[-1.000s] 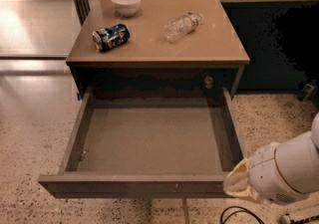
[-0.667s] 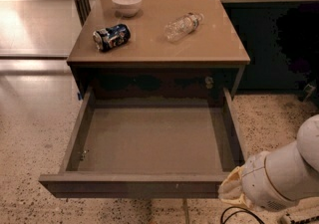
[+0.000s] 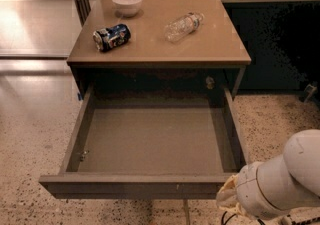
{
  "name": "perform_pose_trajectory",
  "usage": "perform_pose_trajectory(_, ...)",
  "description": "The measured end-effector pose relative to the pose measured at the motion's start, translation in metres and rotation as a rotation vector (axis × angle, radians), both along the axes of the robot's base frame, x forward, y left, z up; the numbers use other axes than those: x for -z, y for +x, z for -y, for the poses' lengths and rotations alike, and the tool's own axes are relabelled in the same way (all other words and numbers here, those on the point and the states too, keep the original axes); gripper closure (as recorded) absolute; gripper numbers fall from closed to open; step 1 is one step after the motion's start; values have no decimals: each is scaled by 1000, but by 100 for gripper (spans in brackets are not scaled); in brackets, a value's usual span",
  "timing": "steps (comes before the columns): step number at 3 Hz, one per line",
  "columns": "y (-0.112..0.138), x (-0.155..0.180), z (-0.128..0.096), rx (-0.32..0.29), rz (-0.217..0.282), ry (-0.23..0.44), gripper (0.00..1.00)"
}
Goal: Close top drawer
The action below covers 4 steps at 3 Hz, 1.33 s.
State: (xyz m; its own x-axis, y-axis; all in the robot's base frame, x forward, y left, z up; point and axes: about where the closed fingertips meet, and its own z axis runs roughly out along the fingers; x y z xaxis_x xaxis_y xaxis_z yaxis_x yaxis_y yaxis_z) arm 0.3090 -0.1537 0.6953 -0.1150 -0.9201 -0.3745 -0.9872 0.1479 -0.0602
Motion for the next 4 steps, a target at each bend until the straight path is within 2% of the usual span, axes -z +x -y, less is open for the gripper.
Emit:
perform_pose_trajectory(1, -2, 19, -10, -8, -4, -8, 100)
perform_pose_trajectory(2, 7, 41, -25, -40, 15, -38, 100)
perform_pose_trajectory(3, 29, 48, -29, -34, 91, -116, 100)
perform_pose_trajectory(4, 52, 43, -16, 9, 168, -192, 100)
